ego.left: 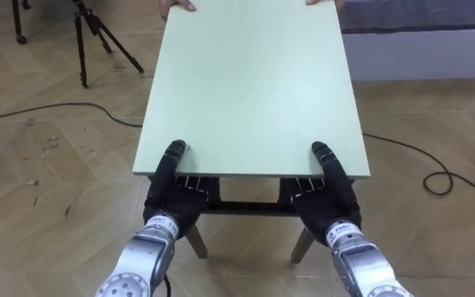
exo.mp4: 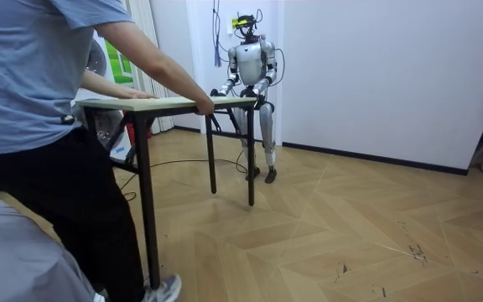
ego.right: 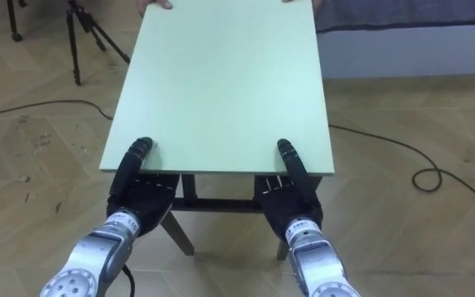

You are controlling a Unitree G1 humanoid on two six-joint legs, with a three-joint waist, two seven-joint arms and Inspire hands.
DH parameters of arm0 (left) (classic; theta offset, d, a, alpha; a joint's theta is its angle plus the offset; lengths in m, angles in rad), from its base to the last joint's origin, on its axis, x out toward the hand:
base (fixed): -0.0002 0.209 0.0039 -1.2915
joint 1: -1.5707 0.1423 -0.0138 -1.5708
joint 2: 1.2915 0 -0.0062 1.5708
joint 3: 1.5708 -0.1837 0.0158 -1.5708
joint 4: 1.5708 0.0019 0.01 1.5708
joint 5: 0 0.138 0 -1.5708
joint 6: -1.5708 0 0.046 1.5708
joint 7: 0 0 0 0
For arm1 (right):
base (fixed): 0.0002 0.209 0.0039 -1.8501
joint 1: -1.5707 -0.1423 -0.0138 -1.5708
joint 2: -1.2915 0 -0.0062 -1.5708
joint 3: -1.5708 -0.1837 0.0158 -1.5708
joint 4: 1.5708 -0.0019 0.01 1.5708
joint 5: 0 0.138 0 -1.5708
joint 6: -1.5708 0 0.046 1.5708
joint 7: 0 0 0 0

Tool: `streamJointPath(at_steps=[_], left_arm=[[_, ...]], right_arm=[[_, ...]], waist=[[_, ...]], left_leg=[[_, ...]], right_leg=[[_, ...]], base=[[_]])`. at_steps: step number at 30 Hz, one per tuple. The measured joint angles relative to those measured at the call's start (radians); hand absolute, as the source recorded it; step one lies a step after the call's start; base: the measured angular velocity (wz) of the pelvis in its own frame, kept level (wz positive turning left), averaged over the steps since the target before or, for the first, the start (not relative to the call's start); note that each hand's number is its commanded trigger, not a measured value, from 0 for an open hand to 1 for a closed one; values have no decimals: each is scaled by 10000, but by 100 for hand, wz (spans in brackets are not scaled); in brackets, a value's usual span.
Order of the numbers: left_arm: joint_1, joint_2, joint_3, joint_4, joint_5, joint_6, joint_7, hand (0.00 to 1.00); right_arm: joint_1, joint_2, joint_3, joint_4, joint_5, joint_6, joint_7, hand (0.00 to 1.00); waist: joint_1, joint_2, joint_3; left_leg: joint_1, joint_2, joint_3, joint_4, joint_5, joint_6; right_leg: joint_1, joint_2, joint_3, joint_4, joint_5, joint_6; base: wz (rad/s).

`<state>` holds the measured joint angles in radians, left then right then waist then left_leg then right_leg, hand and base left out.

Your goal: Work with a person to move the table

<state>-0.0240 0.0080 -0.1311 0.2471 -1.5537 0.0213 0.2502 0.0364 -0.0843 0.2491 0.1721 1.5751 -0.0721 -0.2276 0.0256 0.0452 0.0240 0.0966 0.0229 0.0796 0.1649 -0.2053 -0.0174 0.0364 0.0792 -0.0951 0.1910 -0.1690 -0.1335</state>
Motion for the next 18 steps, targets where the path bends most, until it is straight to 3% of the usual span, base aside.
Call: streamJointPath(at_steps=[6, 18], left_arm=[[24, 0, -11, -171, -34, 33, 18, 100], [833, 14, -270, -1028, -154, -20, 8, 100]], right_arm=[[151, -158, 6, -403, 34, 8, -6, 100], [595, -416, 135, -1102, -129, -4, -31, 100]], waist=[[-12, 73, -59], [45, 68, -96]], left_leg=[[-10, -9, 23, 7, 0, 0], [45, 49, 16, -20, 1, -1]], right_leg=[[-16, -2, -49, -3, 3, -5], [-19, -1, -111, 51, 3, -5]], base=[[0], [-2]])
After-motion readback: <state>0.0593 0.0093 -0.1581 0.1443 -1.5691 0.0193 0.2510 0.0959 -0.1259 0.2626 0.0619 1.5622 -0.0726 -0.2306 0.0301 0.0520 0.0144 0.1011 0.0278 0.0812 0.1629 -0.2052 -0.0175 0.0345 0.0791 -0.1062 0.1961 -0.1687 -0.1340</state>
